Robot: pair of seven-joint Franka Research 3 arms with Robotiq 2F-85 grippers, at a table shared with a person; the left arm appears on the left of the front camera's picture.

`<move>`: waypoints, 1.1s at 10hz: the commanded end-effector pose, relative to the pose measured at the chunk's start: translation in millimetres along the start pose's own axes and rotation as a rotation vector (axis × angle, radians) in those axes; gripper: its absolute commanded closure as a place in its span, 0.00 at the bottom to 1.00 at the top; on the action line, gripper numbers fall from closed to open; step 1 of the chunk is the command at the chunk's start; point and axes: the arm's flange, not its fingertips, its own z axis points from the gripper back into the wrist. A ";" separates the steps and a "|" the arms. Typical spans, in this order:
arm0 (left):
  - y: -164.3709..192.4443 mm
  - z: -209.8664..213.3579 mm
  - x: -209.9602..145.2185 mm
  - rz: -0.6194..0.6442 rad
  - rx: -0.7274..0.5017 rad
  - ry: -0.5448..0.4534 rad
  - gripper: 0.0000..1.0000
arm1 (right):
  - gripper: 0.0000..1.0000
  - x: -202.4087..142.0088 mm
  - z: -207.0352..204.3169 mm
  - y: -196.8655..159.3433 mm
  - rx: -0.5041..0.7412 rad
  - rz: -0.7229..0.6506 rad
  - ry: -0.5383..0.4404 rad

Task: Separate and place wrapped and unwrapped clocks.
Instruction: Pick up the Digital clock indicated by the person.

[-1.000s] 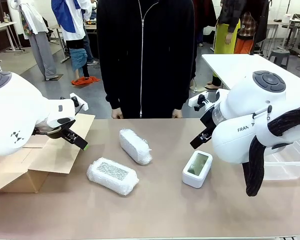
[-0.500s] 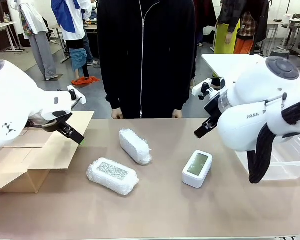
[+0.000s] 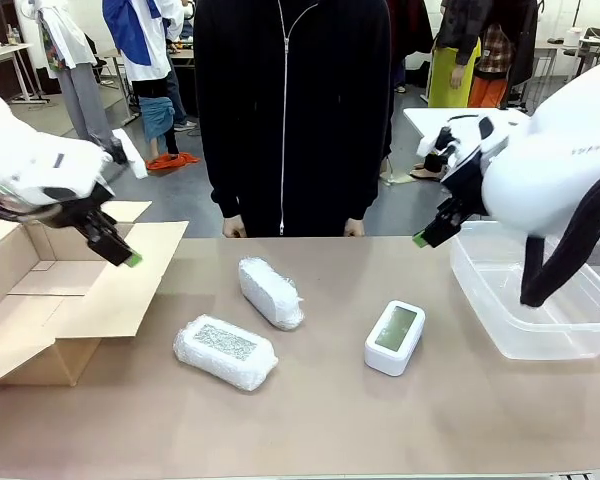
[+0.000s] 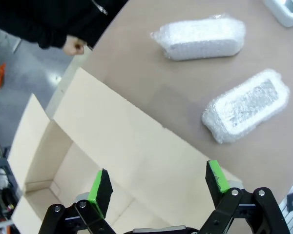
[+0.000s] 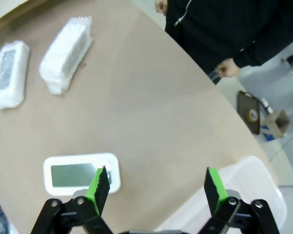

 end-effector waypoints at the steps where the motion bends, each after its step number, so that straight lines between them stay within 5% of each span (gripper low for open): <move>1: 13.0 37.7 -15.4 -0.066 -0.027 -0.050 0.00 | 0.00 -8.1 7.9 -36.2 0.053 0.017 -0.038; 4: 26.9 92.4 -31.2 -0.122 -0.029 -0.103 0.00 | 0.00 -17.9 22.7 -83.3 0.108 0.021 -0.102; 7: 51.0 130.3 -52.6 -0.115 -0.070 -0.120 0.00 | 0.00 -29.8 31.1 -123.4 0.198 0.121 -0.265; 11: 113.9 166.3 -84.4 -0.177 -0.164 -0.134 0.00 | 0.00 -44.5 1.6 -161.4 0.265 0.116 -0.394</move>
